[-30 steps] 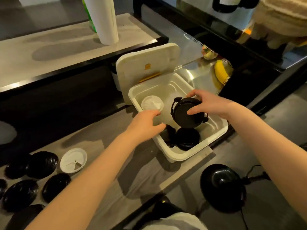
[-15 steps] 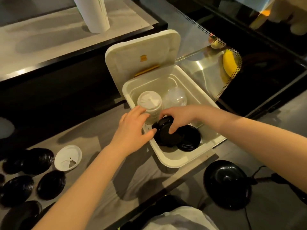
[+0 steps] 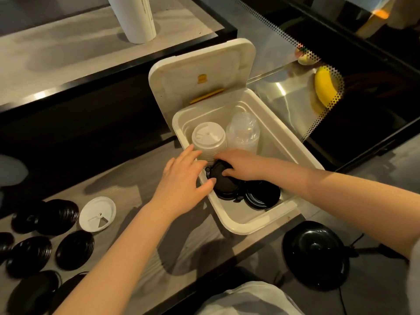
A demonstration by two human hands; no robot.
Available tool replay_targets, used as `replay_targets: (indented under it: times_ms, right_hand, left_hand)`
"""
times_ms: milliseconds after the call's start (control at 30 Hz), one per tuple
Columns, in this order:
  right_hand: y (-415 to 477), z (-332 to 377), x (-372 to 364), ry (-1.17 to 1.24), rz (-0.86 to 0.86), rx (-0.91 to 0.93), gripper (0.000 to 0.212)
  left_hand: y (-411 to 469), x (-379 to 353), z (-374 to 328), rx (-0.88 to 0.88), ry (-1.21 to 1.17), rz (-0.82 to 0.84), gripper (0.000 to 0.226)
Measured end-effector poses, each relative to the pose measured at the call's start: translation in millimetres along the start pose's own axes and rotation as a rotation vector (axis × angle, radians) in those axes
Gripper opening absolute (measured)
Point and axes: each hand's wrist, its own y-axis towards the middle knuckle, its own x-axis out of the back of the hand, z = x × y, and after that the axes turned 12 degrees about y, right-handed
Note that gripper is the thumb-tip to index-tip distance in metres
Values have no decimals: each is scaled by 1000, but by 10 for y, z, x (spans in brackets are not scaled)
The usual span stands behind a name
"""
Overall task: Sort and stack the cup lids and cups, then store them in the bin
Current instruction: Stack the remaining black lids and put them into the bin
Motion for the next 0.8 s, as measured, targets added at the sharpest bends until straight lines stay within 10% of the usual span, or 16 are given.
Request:
replay_targets:
  times_ms: [333, 533, 800]
  right_hand:
    - [-377, -119, 316, -21, -217, -44, 27]
    - [-480, -284, 247, -199, 152, -227, 45]
    - [-433, -333, 133, -406, 299, -273, 36]
  left_hand:
    - [456, 170, -292, -319, 402, 208, 36]
    - [848, -57, -569, -452, 473, 545, 42]
    - [978, -143, -544, -438, 529, 531, 41]
